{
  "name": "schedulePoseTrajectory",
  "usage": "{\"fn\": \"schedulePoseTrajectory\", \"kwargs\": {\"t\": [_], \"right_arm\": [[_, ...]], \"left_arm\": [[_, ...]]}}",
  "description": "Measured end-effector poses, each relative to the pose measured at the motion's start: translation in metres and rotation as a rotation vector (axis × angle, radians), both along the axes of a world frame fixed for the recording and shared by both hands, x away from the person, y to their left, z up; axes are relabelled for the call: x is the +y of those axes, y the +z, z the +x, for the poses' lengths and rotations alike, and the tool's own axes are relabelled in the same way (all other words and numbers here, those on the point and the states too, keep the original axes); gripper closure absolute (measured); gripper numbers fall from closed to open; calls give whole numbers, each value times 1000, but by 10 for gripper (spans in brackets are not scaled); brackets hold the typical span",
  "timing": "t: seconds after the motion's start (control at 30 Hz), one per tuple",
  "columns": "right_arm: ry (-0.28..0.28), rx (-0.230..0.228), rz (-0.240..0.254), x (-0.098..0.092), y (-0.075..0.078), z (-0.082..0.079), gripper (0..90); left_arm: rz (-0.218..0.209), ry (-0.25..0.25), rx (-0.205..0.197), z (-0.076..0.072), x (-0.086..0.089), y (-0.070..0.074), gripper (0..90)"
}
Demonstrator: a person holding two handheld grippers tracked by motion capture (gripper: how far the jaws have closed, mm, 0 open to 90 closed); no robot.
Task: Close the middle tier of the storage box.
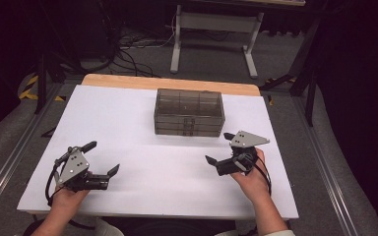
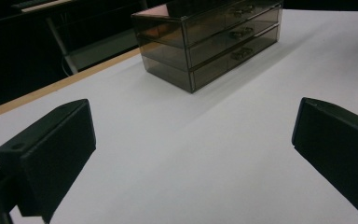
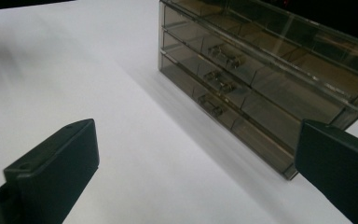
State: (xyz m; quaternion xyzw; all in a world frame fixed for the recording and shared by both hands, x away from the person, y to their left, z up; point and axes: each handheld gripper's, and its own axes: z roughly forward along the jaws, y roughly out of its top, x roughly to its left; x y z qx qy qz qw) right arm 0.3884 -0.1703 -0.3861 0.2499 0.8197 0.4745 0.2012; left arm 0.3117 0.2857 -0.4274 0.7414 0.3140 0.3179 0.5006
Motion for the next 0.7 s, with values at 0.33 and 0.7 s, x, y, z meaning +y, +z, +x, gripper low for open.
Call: {"fn": "schedulePoseTrajectory", "kwargs": {"t": [0.33, 0.7], "right_arm": [[-5, 25, 35, -17, -14, -8, 5], [-25, 3, 113, -40, -32, -25, 5]], "left_arm": [[3, 1, 1, 0, 0, 0, 4], [-2, -1, 1, 0, 0, 0, 4]]}}
